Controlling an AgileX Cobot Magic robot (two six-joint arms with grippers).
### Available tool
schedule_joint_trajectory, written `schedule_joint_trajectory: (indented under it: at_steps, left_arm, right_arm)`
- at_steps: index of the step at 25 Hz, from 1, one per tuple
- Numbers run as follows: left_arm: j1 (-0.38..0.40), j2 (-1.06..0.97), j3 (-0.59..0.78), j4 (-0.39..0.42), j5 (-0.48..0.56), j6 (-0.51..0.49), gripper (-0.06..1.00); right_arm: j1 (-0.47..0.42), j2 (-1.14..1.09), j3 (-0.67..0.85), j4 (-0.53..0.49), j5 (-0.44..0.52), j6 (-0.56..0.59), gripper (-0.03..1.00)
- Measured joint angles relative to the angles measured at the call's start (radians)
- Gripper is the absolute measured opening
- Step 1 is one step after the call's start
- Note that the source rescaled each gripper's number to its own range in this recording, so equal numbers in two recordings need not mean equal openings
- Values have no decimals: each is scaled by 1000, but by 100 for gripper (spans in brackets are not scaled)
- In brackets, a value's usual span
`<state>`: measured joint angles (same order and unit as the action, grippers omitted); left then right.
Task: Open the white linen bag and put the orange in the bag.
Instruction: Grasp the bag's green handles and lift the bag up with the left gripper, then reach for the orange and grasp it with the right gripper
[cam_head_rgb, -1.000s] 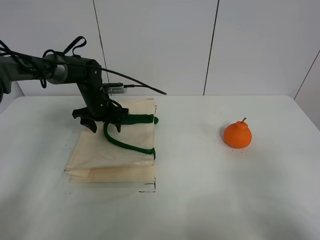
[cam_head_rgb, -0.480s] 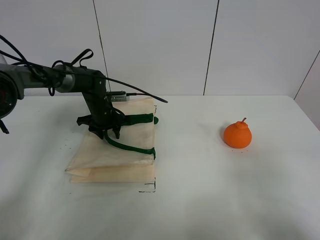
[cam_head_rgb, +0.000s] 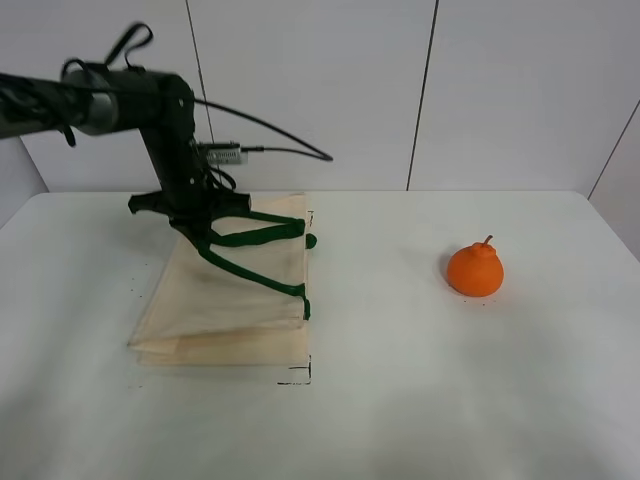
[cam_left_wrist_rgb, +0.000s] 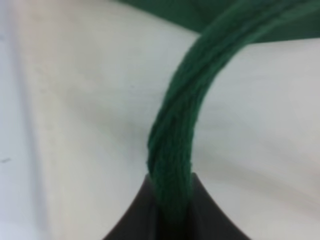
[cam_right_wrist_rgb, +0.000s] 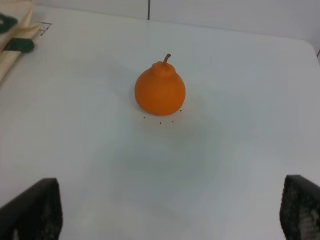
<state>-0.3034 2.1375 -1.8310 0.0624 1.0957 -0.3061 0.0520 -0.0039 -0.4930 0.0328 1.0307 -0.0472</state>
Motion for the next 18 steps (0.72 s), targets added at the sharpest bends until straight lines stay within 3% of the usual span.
schedule_joint_trajectory:
  at_steps: [3,9,15,18]
  left_arm:
    - [0,-95,-103,-38,80,63,0]
    - [-8,-245,-290,-62,88,135,0]
    - [-21,-273,-340,-85,88,164,0]
    - [-21,-273,-340,-99,88,168,0]
  right_arm:
    - [0,0,0,-1,0,0,100]
    - [0,0,0,-1,0,7,100]
    - [0,28,-10,-9,-13,36,100]
    - [0,159,-43,-5,-55,47,100]
